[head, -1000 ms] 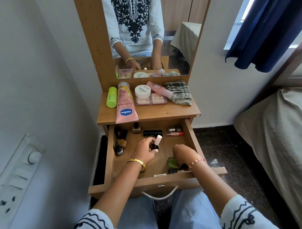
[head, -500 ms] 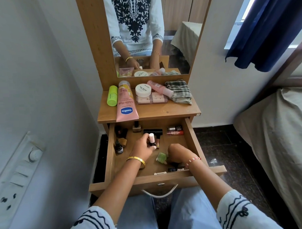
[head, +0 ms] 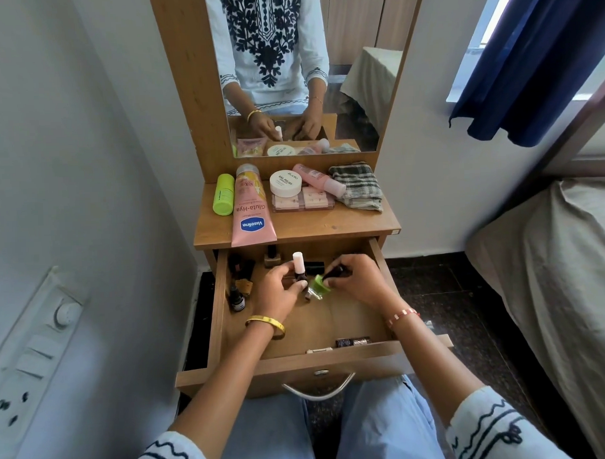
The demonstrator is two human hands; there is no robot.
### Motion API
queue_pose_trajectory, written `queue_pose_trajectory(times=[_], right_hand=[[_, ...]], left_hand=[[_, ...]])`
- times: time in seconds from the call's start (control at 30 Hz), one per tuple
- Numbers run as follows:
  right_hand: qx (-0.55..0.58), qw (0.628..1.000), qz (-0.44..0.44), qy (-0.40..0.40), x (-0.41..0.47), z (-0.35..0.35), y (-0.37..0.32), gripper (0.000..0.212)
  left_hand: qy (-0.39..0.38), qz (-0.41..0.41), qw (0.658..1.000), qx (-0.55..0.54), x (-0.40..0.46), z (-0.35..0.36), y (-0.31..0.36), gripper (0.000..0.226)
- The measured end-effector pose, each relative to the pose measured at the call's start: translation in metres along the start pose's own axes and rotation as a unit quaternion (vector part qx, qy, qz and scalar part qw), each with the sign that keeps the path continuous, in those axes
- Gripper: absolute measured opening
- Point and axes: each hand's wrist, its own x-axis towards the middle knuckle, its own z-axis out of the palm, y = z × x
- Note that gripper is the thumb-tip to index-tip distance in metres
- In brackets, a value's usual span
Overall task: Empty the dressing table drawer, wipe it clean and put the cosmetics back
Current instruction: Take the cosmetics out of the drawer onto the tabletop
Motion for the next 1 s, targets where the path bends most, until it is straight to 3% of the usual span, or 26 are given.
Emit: queue_pose_trajectory(times=[0.27, 0.5, 0.67, 1.0], right_hand=[[0.084, 0.989, -0.076, 0.091, 0.031, -0.027, -0.061, 0.022], [0.041, 0.979, -0.072, 0.185, 0.083, -0.037, -0.084, 0.027], [0.003, 0.98, -0.083, 0.18, 0.104, -0.04, -0.089, 0.022], [-0.009, 0.98, -0.085, 0.182, 0.114, -0.037, -0.085, 0.029]], left_hand=[[0.087, 0.079, 0.993, -0.031, 0.032, -0.026, 0.049, 0.041], [0.094, 0.085, 0.991, 0.044, 0.097, -0.034, 0.065, 0.042], [0.09, 0.08, 0.987, 0.104, 0.122, -0.028, 0.069, 0.04], [0.116, 0.091, 0.986, 0.072, 0.131, -0.014, 0.071, 0.043]])
